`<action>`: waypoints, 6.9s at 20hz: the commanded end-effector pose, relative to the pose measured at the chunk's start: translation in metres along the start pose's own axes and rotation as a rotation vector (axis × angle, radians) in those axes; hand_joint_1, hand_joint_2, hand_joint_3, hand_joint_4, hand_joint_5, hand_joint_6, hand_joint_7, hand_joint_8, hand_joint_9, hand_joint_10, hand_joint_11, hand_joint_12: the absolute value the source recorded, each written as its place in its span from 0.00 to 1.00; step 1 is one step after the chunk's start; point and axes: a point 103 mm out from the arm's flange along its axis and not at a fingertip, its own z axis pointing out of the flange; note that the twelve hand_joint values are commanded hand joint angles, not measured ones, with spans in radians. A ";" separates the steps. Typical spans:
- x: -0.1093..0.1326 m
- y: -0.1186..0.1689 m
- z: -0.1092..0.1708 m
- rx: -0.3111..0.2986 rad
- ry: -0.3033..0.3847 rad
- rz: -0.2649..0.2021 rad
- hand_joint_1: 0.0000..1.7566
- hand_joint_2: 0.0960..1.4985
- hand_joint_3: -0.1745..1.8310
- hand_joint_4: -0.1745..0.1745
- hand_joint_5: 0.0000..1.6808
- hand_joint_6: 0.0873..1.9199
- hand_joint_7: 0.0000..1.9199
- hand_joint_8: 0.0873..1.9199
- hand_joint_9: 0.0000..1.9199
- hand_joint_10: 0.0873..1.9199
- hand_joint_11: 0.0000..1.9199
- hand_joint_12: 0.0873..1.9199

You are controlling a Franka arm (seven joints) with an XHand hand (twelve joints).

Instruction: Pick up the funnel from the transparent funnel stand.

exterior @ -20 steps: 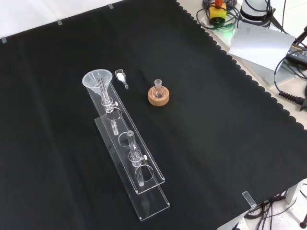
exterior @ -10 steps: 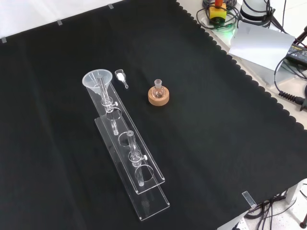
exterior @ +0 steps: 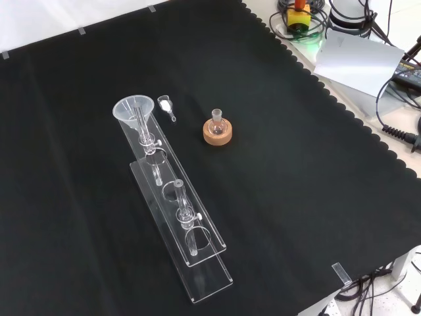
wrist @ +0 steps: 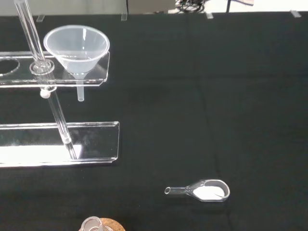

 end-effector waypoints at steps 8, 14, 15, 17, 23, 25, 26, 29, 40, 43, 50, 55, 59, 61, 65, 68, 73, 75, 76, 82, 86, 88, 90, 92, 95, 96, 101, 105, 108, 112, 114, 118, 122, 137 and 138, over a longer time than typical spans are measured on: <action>0.044 0.135 0.041 0.054 -0.044 -0.175 0.02 0.81 0.16 0.49 0.14 0.00 0.04 0.25 0.13 0.28 0.06 0.70; 0.066 0.155 0.046 0.069 -0.060 -0.228 0.15 0.73 0.14 0.47 0.13 0.00 0.07 0.28 0.18 0.31 0.10 0.70; 0.070 0.158 0.049 0.083 -0.058 -0.236 0.17 0.71 0.14 0.46 0.13 0.00 0.07 0.28 0.19 0.32 0.11 0.70; 0.076 0.164 0.054 0.107 -0.063 -0.247 0.22 0.69 0.13 0.45 0.12 0.00 0.07 0.29 0.20 0.32 0.13 0.70; 0.084 0.178 0.068 0.155 -0.060 -0.262 0.25 0.66 0.12 0.43 0.09 0.00 0.06 0.29 0.20 0.32 0.14 0.70; 0.084 0.181 0.074 0.169 -0.049 -0.262 0.25 0.65 0.12 0.43 0.09 0.00 0.06 0.29 0.20 0.32 0.14 0.70; 0.084 0.182 0.077 0.176 -0.039 -0.265 0.25 0.65 0.12 0.43 0.09 0.00 0.06 0.29 0.21 0.32 0.14 0.70; 0.085 0.184 0.087 0.203 -0.052 -0.272 0.24 0.64 0.12 0.43 0.09 0.00 0.06 0.29 0.21 0.32 0.15 0.70; 0.092 0.207 0.110 0.298 -0.080 -0.294 0.22 0.58 0.11 0.42 0.05 0.00 0.01 0.32 0.17 0.37 0.16 0.70; 0.091 0.213 0.113 0.309 -0.087 -0.288 0.22 0.57 0.10 0.41 0.02 0.00 0.00 0.27 0.13 0.39 0.16 0.70; 0.084 0.220 0.126 0.303 -0.097 -0.273 0.22 0.56 0.10 0.40 0.00 0.00 0.00 0.15 0.01 0.41 0.15 0.70; 0.080 0.225 0.132 0.313 -0.089 -0.278 0.22 0.55 0.10 0.40 0.00 0.00 0.00 0.07 0.00 0.36 0.13 0.70; 0.078 0.227 0.136 0.320 -0.094 -0.283 0.21 0.55 0.10 0.40 0.00 0.00 0.00 0.05 0.00 0.41 0.13 0.71; 0.077 0.228 0.139 0.324 -0.098 -0.286 0.21 0.55 0.10 0.40 0.00 0.00 0.00 0.06 0.00 0.42 0.13 0.71; 0.076 0.231 0.144 0.336 -0.100 -0.293 0.20 0.54 0.10 0.40 0.00 0.00 0.00 0.07 0.01 0.43 0.13 0.71; 0.077 0.232 0.146 0.331 -0.099 -0.297 0.19 0.54 0.10 0.40 0.00 0.00 0.00 0.08 0.03 0.43 0.13 0.71; 0.082 0.234 0.150 0.337 -0.136 -0.300 0.18 0.53 0.09 0.40 0.00 0.00 0.00 0.13 0.06 0.42 0.13 0.71; 0.084 0.235 0.151 0.336 -0.156 -0.300 0.20 0.53 0.09 0.40 0.00 0.00 0.00 0.14 0.06 0.42 0.13 0.71; 0.085 0.236 0.151 0.335 -0.166 -0.300 0.20 0.54 0.10 0.40 0.00 0.00 0.00 0.15 0.06 0.42 0.13 0.71; 0.086 0.240 0.153 0.334 -0.189 -0.302 0.25 0.54 0.09 0.40 0.00 0.00 0.00 0.15 0.06 0.41 0.12 0.71; 0.086 0.241 0.152 0.331 -0.199 -0.303 0.27 0.54 0.09 0.39 0.00 0.00 0.00 0.18 0.08 0.40 0.11 0.71; 0.086 0.241 0.152 0.331 -0.210 -0.304 0.28 0.54 0.10 0.39 0.00 0.00 0.00 0.24 0.11 0.39 0.11 0.71; 0.086 0.242 0.152 0.331 -0.215 -0.304 0.29 0.54 0.10 0.38 0.00 0.00 0.00 0.28 0.13 0.38 0.11 0.71; 0.088 0.243 0.151 0.325 -0.230 -0.304 0.30 0.54 0.10 0.36 0.00 0.00 0.01 0.31 0.16 0.36 0.11 0.72; 0.091 0.244 0.149 0.306 -0.273 -0.304 0.33 0.55 0.10 0.34 0.03 0.00 0.05 0.32 0.22 0.34 0.11 0.71; 0.093 0.245 0.148 0.300 -0.291 -0.305 0.33 0.55 0.10 0.34 0.05 0.00 0.07 0.33 0.24 0.33 0.11 0.71; 0.098 0.247 0.139 0.263 -0.333 -0.307 0.36 0.56 0.11 0.39 0.14 0.00 0.14 0.32 0.28 0.30 0.12 0.70; 0.100 0.247 0.130 0.202 -0.362 -0.301 0.37 0.56 0.12 0.45 0.25 0.00 0.20 0.32 0.30 0.29 0.13 0.70; 0.101 0.246 0.123 0.171 -0.384 -0.297 0.37 0.57 0.13 0.48 0.33 0.04 0.25 0.32 0.33 0.27 0.15 0.68; 0.099 0.244 0.117 0.148 -0.372 -0.296 0.39 0.55 0.17 0.47 0.33 0.14 0.33 0.35 0.45 0.26 0.19 0.66; 0.098 0.244 0.117 0.167 -0.369 -0.296 0.39 0.53 0.20 0.45 0.30 0.19 0.32 0.37 0.46 0.27 0.20 0.66; 0.094 0.246 0.120 0.242 -0.309 -0.327 0.36 0.47 0.25 0.38 0.16 0.08 0.17 0.37 0.32 0.30 0.17 0.69; 0.091 0.250 0.123 0.333 -0.261 -0.384 0.28 0.42 0.24 0.38 0.04 0.00 0.04 0.33 0.18 0.34 0.12 0.71; 0.087 0.261 0.141 0.438 -0.266 -0.419 0.28 0.43 0.22 0.36 0.07 0.00 0.05 0.32 0.22 0.31 0.11 0.71; 0.087 0.260 0.142 0.438 -0.267 -0.418 0.28 0.43 0.22 0.36 0.08 0.00 0.06 0.32 0.23 0.31 0.11 0.71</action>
